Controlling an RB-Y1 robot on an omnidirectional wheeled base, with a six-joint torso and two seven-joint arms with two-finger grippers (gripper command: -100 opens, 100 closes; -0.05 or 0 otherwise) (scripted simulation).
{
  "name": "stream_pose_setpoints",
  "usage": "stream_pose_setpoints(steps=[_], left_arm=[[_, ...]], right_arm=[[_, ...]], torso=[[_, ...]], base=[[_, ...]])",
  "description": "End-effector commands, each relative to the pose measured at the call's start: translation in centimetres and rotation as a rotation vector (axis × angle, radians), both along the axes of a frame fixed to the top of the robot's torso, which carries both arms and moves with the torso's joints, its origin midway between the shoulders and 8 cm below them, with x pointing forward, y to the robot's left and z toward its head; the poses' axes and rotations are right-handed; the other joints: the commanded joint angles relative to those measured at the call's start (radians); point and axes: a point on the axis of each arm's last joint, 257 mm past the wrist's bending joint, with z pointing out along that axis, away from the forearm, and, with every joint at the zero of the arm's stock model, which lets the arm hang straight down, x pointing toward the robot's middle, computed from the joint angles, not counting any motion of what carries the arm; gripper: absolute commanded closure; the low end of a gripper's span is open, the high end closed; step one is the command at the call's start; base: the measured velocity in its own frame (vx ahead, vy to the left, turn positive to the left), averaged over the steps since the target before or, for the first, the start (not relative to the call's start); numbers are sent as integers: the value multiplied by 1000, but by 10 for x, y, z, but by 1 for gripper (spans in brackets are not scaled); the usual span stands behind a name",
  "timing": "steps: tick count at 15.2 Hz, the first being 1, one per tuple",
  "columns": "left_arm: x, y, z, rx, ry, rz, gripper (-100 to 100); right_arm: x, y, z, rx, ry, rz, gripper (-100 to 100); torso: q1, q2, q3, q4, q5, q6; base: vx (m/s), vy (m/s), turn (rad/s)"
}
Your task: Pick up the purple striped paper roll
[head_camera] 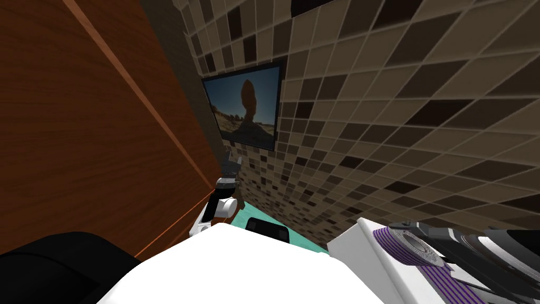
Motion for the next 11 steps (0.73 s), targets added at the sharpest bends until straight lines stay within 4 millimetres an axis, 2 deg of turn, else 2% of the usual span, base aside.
stream_pose_setpoints(steps=[1, 2, 4, 6, 7, 8, 11], left_arm=[[0, 0, 0, 0, 0, 0, 0], [0, 0, 0, 0, 0, 0, 0], [0, 0, 0, 0, 0, 0, 0], [0, 0, 0, 0, 0, 0, 0], [0, 0, 0, 0, 0, 0, 0], [0, 0, 0, 0, 0, 0, 0], [0, 0, 0, 0, 0, 0, 0]], right_arm=[[-18, -4, -4, -17, 67, -4, -100], [-18, -4, -4, -17, 67, -4, -100], [-38, -10, -8, -30, 146, -10, -100], [-44, -11, -9, -32, 167, -12, -100], [-37, -9, -8, -30, 144, -10, -100], [-42, -11, -21, -28, 147, -19, -100], [-46, -13, -34, -26, 145, -27, -100]], torso=[[0, 0, 0, 0, 0, 0], [-1, 0, 0, 0, 0, 0], [-1, 0, 0, 0, 0, 0], [-1, -1, 0, 0, 0, 0], [-2, 0, 0, 0, -1, 0], [-2, 1, 0, 0, -1, 0], [-3, 4, 3, 1, -1, 0]], base=[[38, 22, 63], [40, 19, 70], [55, 21, 98], [51, 11, 59], [25, 2, 11], [2, -2, 51], [-18, -7, 61]])
